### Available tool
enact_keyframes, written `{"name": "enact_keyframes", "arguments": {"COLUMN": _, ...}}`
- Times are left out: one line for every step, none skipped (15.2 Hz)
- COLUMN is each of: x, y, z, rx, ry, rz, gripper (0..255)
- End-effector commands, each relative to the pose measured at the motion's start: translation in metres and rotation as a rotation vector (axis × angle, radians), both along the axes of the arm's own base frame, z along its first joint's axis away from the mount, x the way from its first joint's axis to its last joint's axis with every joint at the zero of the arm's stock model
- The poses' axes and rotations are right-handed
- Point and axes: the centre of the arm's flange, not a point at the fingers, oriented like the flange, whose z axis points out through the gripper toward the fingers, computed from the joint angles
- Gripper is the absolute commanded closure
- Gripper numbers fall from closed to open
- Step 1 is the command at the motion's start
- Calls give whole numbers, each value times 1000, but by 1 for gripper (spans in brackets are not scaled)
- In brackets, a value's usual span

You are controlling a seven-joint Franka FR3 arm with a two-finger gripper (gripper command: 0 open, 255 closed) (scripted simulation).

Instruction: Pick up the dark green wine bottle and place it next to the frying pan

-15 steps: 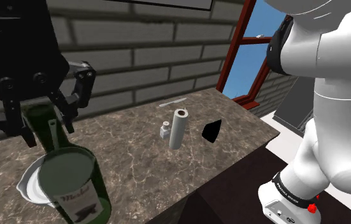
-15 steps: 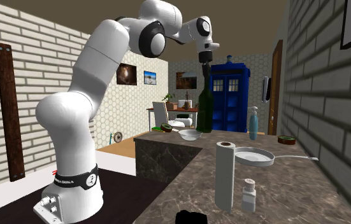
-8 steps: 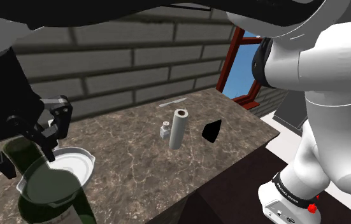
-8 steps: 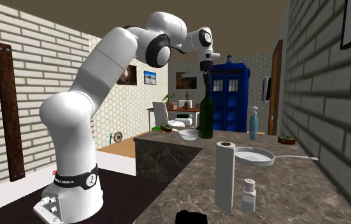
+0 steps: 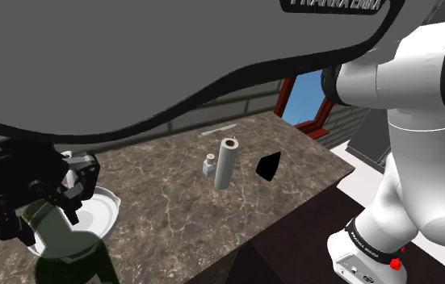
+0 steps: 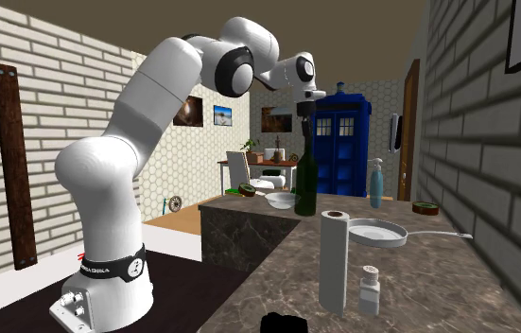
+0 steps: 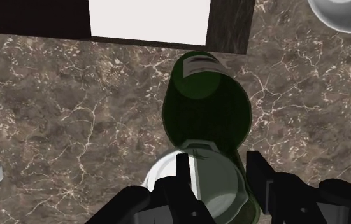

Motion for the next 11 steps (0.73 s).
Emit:
{"name": "enact_keyframes", "arguments": {"x": 1, "y": -1, "z": -11, "rx": 1, "ry": 0, "rz": 0, "gripper": 255}}
{"name": "enact_keyframes", "arguments": {"x": 1, "y": -1, "z": -16, "rx": 1, "ry": 0, "rz": 0, "gripper": 255}}
{"name": "enact_keyframes", "arguments": {"x": 1, "y": -1, "z": -22, "rx": 1, "ry": 0, "rz": 0, "gripper": 255}}
{"name": "enact_keyframes", "arguments": {"x": 1, "y": -1, "z": -27, "rx": 1, "ry": 0, "rz": 0, "gripper": 255}}
{"name": "enact_keyframes", "arguments": {"x": 1, "y": -1, "z": -32, "rx": 1, "ry": 0, "rz": 0, "gripper": 255}}
{"name": "enact_keyframes", "arguments": {"x": 1, "y": -1, "z": -38, "rx": 1, "ry": 0, "rz": 0, "gripper": 255}}
{"name": "enact_keyframes", "arguments": {"x": 1, "y": -1, "z": -43, "rx": 1, "ry": 0, "rz": 0, "gripper": 255}}
{"name": "enact_keyframes", "arguments": {"x": 1, "y": -1, "z": -48, "rx": 1, "ry": 0, "rz": 0, "gripper": 255}}
{"name": "enact_keyframes", "arguments": {"x": 1, "y": -1, "z": -52, "rx": 1, "ry": 0, "rz": 0, "gripper": 255}}
{"name": "enact_keyframes", "arguments": {"x": 1, "y": -1, "z": -52, "rx": 1, "ry": 0, "rz": 0, "gripper": 255}}
{"name": "enact_keyframes", "arguments": {"x": 1, "y": -1, "z": -52, "rx": 1, "ry": 0, "rz": 0, "gripper": 255}}
